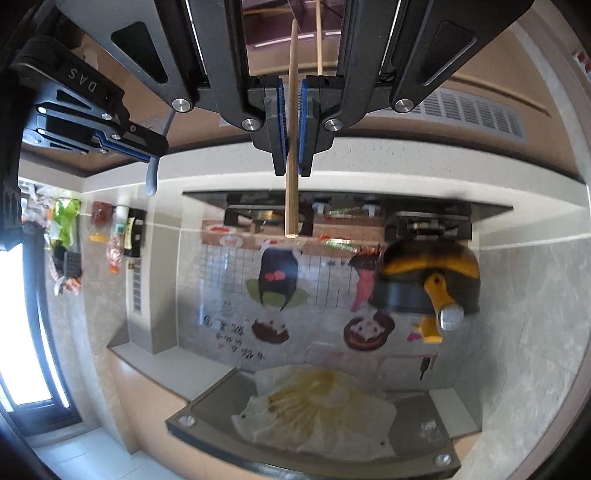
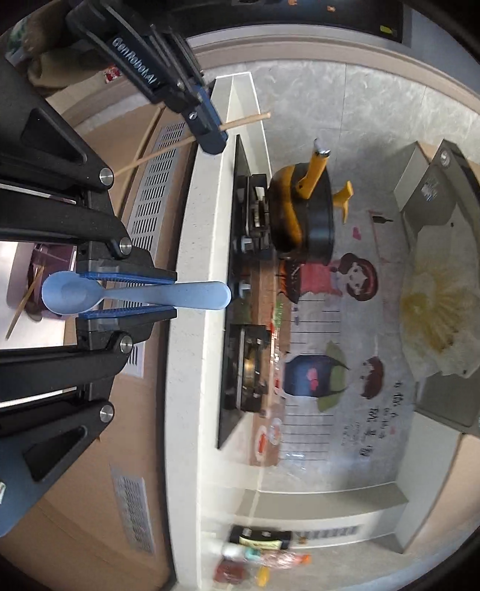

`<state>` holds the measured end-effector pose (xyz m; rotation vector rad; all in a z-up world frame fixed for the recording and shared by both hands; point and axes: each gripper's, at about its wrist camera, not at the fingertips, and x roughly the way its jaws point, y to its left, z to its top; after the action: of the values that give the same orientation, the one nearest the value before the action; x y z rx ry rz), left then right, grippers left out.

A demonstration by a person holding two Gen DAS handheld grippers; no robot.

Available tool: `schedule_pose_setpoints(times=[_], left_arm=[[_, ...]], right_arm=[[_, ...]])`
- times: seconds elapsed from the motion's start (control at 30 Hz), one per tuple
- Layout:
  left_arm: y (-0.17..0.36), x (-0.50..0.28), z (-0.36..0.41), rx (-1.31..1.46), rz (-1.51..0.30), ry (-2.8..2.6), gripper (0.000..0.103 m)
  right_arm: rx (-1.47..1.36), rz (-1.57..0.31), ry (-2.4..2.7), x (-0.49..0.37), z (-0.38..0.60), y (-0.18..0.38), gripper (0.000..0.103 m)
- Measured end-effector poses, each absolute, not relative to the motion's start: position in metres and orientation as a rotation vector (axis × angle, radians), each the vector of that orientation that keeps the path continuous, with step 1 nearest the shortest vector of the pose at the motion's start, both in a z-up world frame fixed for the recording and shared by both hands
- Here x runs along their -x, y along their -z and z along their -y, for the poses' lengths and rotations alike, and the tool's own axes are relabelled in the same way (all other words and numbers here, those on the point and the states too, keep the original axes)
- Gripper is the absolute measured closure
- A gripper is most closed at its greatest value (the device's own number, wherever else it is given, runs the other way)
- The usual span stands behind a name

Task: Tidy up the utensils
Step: 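Lift the blue spoon and chopstick with both tools and carry them over the holder, then lower the blue spoon and chopstick into the holder and open both tools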

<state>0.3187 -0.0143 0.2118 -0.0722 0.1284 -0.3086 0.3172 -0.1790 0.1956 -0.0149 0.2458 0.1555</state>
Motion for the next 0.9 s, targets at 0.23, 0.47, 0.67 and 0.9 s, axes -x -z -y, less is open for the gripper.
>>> schedule_pose_setpoints(times=[0.23,0.47,0.67,0.9], left_arm=[[-0.155,-0.376,0.012,0.099,-0.227,0.281,0.097],[-0.102,-0.408,0.016,0.115,-0.314,0.29,0.097],[-0.049,-0.437,0.025,0.111,-0.456,0.308,0.097],[-0.02,-0.437,0.011,0.185,-0.6,0.339,0.073]], right_arm=[[0.009,-0.388,-0.149,-0.372,0.173,-0.131,0.092],[0.023,-0.495,-0.134,-0.404,0.165,-0.08,0.092],[0.045,-0.601,-0.143,-0.415,0.156,-0.038,0.091],[0.078,-0.702,-0.16,-0.414,0.151,-0.018,0.074]])
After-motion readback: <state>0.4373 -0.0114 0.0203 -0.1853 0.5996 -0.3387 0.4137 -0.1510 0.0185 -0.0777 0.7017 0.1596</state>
